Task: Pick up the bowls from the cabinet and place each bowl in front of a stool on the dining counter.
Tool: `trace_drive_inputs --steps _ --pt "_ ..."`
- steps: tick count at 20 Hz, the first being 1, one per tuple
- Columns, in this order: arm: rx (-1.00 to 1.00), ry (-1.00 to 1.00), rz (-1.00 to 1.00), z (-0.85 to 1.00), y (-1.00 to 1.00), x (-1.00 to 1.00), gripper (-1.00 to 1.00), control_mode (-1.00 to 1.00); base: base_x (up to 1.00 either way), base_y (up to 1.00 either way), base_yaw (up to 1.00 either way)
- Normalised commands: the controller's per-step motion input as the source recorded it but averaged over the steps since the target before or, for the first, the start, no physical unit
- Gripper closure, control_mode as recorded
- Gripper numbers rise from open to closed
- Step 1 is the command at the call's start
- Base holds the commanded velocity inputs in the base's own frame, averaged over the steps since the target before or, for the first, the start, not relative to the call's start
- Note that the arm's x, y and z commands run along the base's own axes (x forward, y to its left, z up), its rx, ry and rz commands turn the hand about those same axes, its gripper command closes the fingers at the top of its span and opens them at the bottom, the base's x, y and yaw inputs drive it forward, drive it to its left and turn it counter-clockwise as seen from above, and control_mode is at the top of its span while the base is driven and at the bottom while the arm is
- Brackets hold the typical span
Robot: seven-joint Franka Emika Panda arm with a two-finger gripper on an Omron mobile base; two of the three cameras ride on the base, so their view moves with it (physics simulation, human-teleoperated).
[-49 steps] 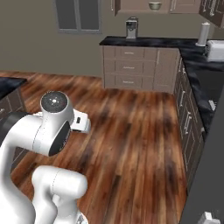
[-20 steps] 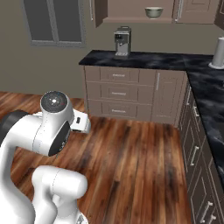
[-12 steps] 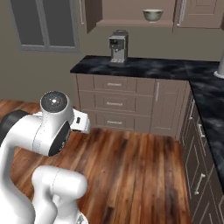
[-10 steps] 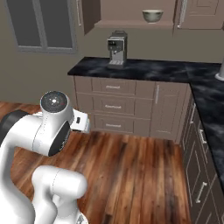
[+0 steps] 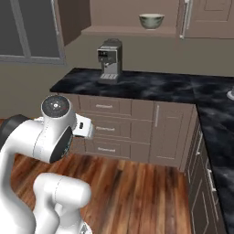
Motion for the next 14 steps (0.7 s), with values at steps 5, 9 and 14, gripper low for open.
trace_drive_inputs --steps 5,9,14 --pt "0.0 0.0 0.0 0.0 0.0 0.0 -1.0 1.0 1.0 -0.49 0.0" --pt "0.0 0.0 0.0 0.0 0.0 0.0 -1.0 1.0 1.0 -0.44 0.0" --pt "0.0 0.0 0.0 0.0 0.0 0.0 -1.0 1.0 1.0 -0.19 0.0"
